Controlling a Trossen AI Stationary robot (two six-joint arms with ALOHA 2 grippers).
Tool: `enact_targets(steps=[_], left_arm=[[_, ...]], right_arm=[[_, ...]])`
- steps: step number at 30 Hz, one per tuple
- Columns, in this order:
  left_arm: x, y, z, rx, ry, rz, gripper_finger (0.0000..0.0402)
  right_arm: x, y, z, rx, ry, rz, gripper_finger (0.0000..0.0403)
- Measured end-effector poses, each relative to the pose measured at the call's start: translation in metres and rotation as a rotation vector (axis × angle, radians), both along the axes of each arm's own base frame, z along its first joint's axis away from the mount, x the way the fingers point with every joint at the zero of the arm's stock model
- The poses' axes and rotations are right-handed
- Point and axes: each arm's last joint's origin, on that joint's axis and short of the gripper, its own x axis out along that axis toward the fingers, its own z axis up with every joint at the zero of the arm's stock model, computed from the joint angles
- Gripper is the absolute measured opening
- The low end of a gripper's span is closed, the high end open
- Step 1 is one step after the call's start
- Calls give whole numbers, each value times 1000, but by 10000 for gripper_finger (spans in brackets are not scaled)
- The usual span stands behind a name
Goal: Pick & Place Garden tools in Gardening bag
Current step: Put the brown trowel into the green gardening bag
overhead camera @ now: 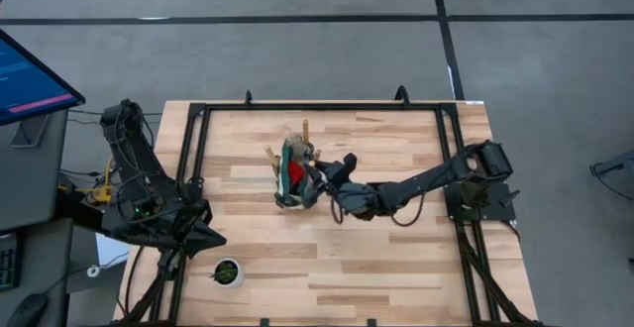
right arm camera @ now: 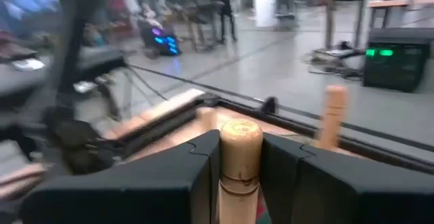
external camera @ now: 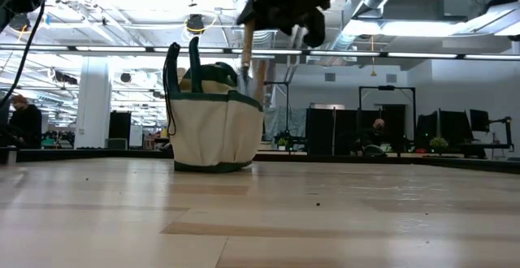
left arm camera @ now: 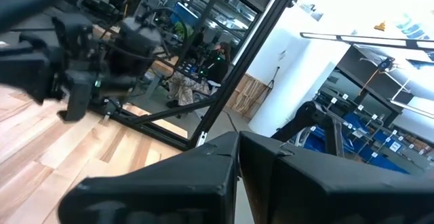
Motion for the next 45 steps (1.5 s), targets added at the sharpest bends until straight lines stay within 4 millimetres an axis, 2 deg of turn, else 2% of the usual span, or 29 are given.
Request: enact_targets(steps=[2,12,20,35,45], left_arm=[[0,0,0,1,0,0,3],[0,0,0,-1,0,0,3],[0,0,0,-6,-2,0,3],[0,1,1,-17,-3,14,3],[0,1,1,-19,-4,14,3]], right_arm=[[4,2,-6,7,-23,10,62],[4,6,-6,13,-26,12,62],[5,6,-20,13,44,7,62],[18,6,-48,51,24,45,62],[20,1,-53,17,63,40,67]])
